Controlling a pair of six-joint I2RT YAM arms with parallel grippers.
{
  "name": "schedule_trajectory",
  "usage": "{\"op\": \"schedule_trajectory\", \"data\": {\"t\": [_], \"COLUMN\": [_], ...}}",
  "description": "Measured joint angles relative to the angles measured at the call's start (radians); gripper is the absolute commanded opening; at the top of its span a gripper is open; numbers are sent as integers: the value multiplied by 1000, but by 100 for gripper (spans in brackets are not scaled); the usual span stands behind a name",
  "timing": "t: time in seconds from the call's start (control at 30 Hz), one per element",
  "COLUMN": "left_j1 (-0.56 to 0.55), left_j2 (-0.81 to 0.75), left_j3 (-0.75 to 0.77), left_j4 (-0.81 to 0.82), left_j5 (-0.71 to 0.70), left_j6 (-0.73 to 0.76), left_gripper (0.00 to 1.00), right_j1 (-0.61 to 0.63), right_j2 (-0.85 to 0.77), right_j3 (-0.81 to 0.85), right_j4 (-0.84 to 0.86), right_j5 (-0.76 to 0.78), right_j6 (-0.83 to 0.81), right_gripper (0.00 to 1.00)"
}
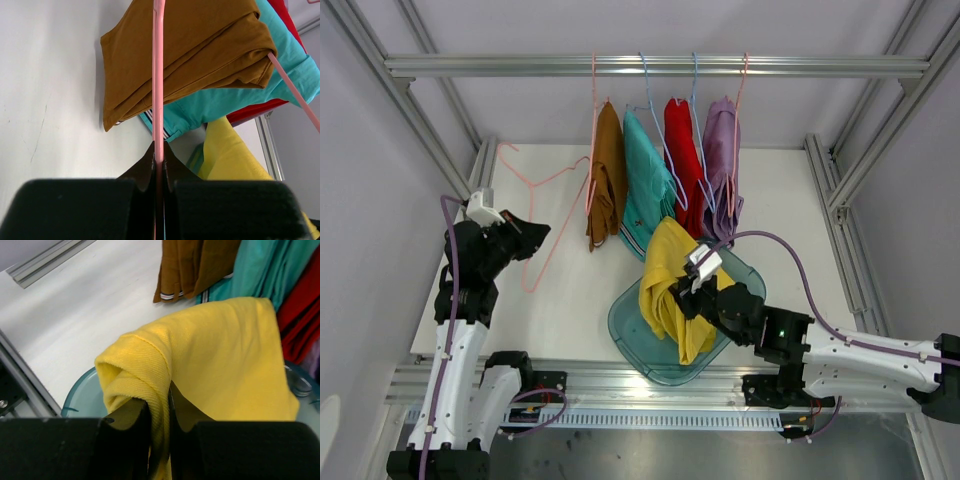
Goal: Remove the trousers from the hanger
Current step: Place the trousers in the bin.
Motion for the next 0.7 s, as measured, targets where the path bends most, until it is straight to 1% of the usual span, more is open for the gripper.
{"op": "schedule_trajectory", "data": {"t": [0.07,0.1,0.13,0.17,0.2,0.27,0.3,0.43,0.57,0.7], "left_j1": [0,0,0,0,0,0,0,0,0,0], "left_j2": [0,0,0,0,0,0,0,0,0,0], "left_j3": [0,0,0,0,0,0,0,0,0,0], "left_j4": [0,0,0,0,0,0,0,0,0,0], "left_j5": [0,1,1,1,2,2,3,3,4,8], "left_j6": [0,0,0,0,0,0,0,0,0,0], "left_gripper": [0,0,1,1,1,1,0,1,1,1], "right_j1": [18,24,29,31,33,37,39,44,45,45], "right_j2": [10,10,10,10,10,10,10,-20,-111,-167], "right_j3": [-16,-25,-34,-40,-46,-57,-60,-74,-76,-66], "right_j4": [16,24,30,34,33,27,24,18,15,2], "right_j5": [0,-1,-5,-10,-19,-42,-47,-87,-113,-93], "right_j6": [18,26,36,47,59,80,83,114,137,137], "right_gripper": [0,4,32,45,53,76,99,99,99,100]}}
